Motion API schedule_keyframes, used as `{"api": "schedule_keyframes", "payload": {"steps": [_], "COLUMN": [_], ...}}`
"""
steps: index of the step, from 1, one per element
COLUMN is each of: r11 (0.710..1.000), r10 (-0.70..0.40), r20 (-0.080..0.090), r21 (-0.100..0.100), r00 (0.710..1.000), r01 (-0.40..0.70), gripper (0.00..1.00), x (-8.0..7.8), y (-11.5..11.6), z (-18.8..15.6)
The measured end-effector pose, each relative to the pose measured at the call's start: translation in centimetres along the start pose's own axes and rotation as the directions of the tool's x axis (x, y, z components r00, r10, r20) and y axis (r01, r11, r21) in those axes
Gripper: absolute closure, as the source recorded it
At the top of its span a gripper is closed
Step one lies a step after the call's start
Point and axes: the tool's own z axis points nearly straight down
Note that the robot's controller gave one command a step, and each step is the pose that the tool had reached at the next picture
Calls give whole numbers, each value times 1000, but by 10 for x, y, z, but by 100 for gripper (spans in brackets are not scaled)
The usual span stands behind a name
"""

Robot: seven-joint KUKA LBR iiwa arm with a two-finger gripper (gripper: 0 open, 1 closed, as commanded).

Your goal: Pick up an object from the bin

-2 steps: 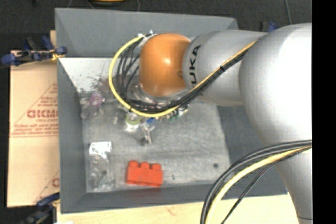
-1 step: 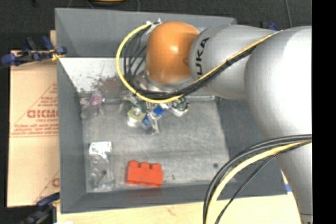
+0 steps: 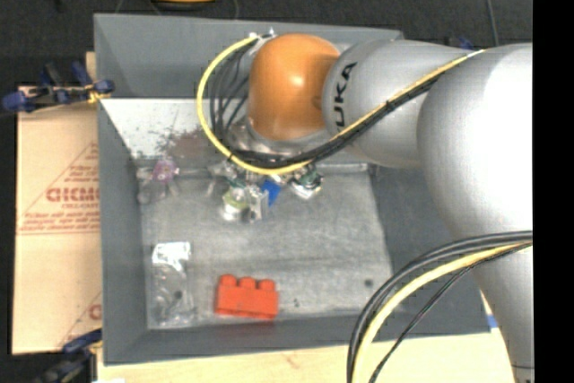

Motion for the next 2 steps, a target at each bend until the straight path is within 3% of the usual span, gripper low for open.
{"api": "schedule_keyframes", "payload": {"steps": [1,2], "r11": [790,608], "r10": [-613,-794], "r20": [8,-2], "r21": [14,-8], "r00": [790,608], "r01": [613,794], "gripper": [100,100], "x": [27,-34], "y": [-13,53], "z": [-2,-4]}}
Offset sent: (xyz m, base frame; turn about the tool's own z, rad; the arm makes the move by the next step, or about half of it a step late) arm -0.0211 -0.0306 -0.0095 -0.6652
